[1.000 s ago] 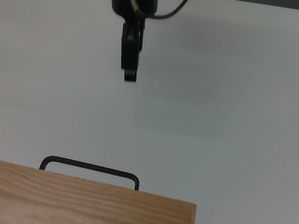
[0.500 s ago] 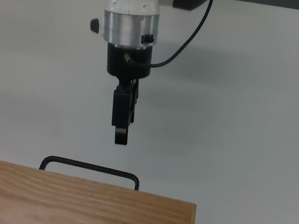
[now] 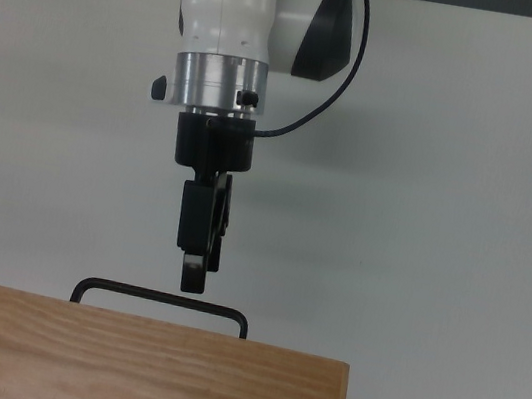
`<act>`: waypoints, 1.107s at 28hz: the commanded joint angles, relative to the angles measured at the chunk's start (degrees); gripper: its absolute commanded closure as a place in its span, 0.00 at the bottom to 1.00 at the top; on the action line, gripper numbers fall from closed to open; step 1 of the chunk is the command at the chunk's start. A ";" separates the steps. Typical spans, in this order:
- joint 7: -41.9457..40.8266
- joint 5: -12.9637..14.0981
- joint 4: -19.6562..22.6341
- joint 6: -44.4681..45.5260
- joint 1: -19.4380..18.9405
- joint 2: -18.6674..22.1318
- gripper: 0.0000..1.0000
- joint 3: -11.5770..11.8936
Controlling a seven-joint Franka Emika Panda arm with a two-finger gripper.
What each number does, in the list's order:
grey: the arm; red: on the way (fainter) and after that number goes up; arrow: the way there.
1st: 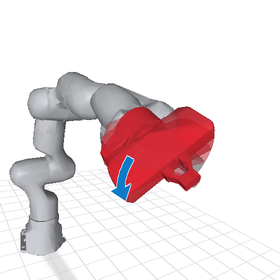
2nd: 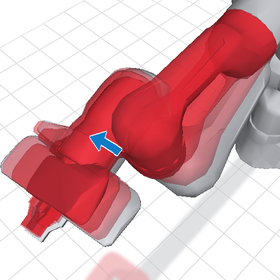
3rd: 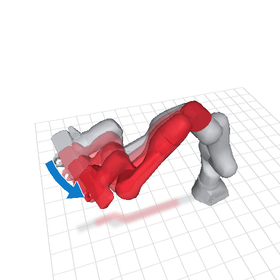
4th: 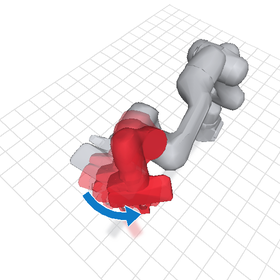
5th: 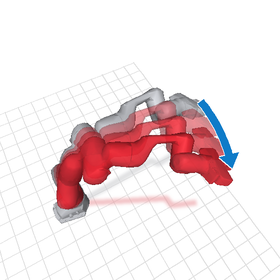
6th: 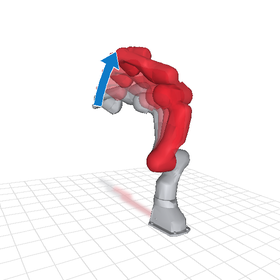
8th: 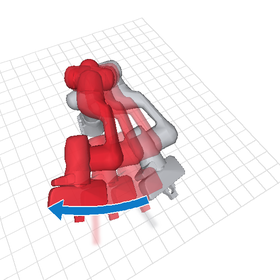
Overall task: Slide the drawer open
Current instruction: 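Reach the gripper to the black handle of the upper drawer and grasp it, then pull the gripped handle straight out, sliding the upper drawer out of the cabinet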
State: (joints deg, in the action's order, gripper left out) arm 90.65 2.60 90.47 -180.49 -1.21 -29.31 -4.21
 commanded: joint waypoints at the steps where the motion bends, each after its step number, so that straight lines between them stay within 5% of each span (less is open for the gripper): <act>1: 0.67 2.24 -3.72 -4.52 -0.63 -2.94 0.02 0.87; 13: 0.40 2.85 -6.89 -5.40 -1.07 -4.26 0.04 1.74; 18: 0.14 2.85 -6.80 -5.40 -1.07 -4.26 0.43 1.74; 23: 0.05 2.77 -6.80 -5.40 -1.07 -4.26 0.96 1.74; 31: 0.14 3.20 -6.45 -5.31 -0.99 -4.26 1.00 1.66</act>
State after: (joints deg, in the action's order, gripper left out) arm 90.66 4.16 85.02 -185.09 -1.12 -33.03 -3.71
